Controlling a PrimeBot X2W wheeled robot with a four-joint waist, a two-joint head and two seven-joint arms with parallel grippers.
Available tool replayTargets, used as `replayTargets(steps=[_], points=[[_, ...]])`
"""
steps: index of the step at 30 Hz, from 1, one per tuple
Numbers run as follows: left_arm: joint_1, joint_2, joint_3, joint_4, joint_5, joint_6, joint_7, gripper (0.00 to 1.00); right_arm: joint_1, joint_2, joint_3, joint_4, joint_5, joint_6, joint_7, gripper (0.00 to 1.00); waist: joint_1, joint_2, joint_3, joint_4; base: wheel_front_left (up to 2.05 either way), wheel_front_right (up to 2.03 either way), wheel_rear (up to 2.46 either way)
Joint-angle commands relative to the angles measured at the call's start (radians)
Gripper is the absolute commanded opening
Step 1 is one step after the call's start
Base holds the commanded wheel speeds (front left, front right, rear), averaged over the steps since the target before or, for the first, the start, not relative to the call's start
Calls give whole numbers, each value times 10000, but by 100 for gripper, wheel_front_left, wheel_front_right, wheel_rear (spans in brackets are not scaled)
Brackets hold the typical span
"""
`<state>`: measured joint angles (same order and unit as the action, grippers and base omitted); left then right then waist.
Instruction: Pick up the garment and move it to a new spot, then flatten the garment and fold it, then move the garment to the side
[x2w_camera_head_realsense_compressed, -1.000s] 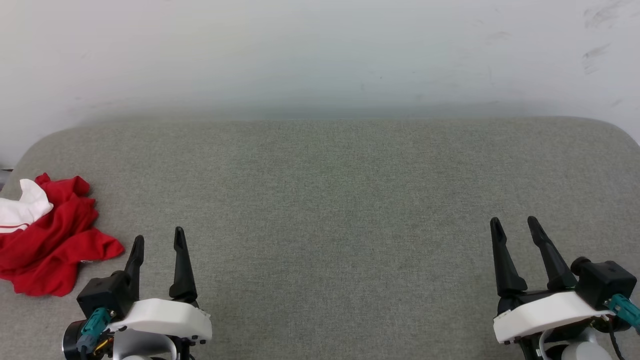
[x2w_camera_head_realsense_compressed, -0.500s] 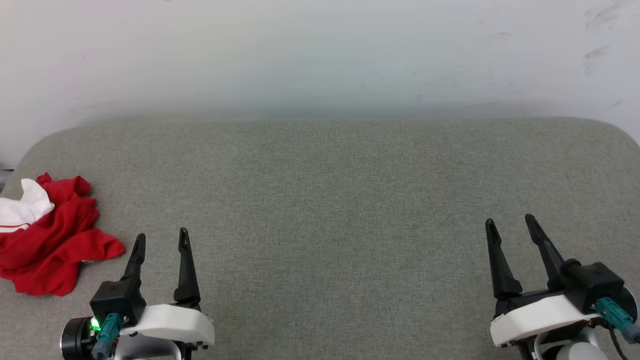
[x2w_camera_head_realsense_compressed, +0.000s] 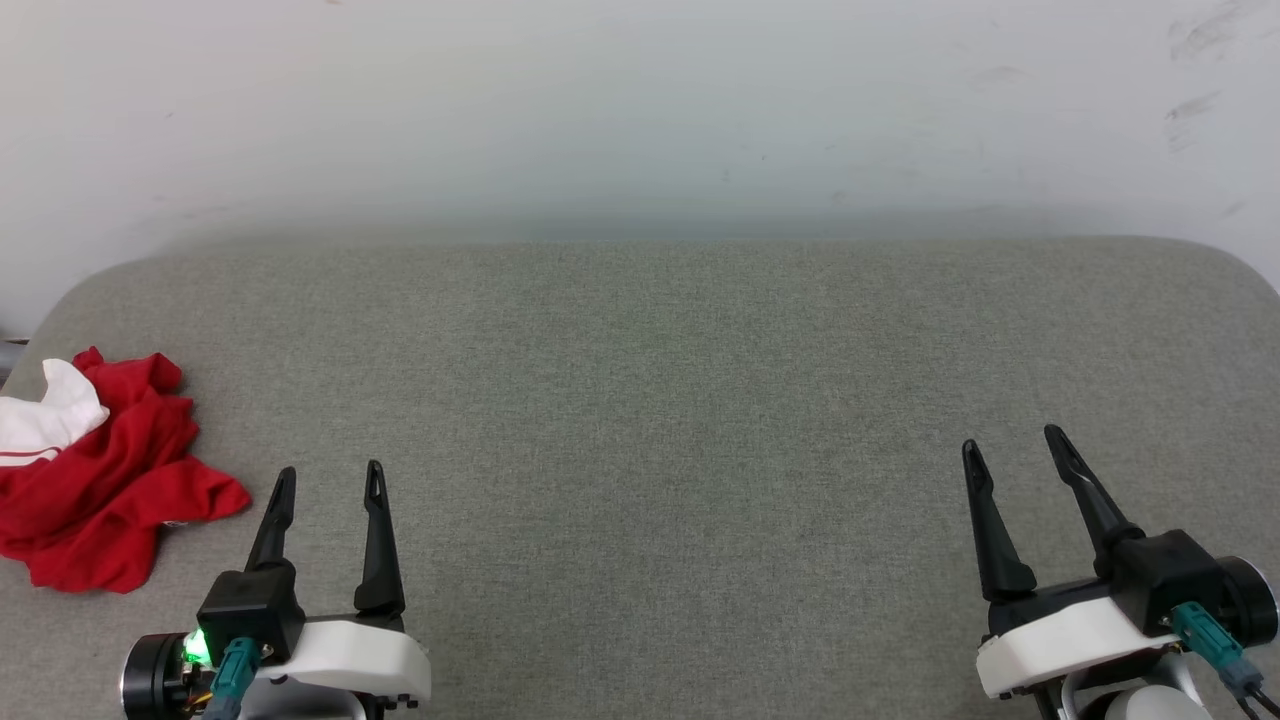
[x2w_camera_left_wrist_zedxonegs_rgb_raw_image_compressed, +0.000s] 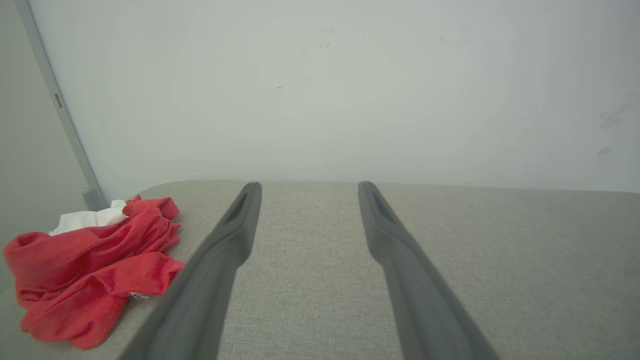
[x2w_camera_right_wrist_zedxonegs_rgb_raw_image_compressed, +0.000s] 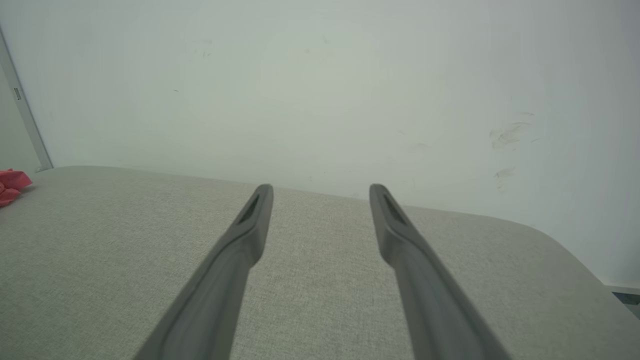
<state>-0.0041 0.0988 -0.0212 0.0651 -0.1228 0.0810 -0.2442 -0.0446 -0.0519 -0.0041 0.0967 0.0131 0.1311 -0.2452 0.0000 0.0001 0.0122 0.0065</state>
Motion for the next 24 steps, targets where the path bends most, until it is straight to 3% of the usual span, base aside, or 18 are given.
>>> replayTargets(steps=[1,8,17,24], points=[[90,-18,55,-8,189,-25,-78,100,76,28,12,-54,-164,-6,-63,100,0,-1,-3,-2,0,0,0],[134,-169,263,59,649,-224,-197,100,107,30,8,26,-261,-6,-190,100,0,-1,-10,-1,0,0,0],[159,-322,550,226,647,-517,-216,100,135,29,-83,320,896,-8,-207,100,0,-1,-8,-5,0,0,0],[131,-406,723,398,575,-746,-216,100,118,31,-68,379,982,-7,-205,100,0,-1,-19,0,0,0,0]])
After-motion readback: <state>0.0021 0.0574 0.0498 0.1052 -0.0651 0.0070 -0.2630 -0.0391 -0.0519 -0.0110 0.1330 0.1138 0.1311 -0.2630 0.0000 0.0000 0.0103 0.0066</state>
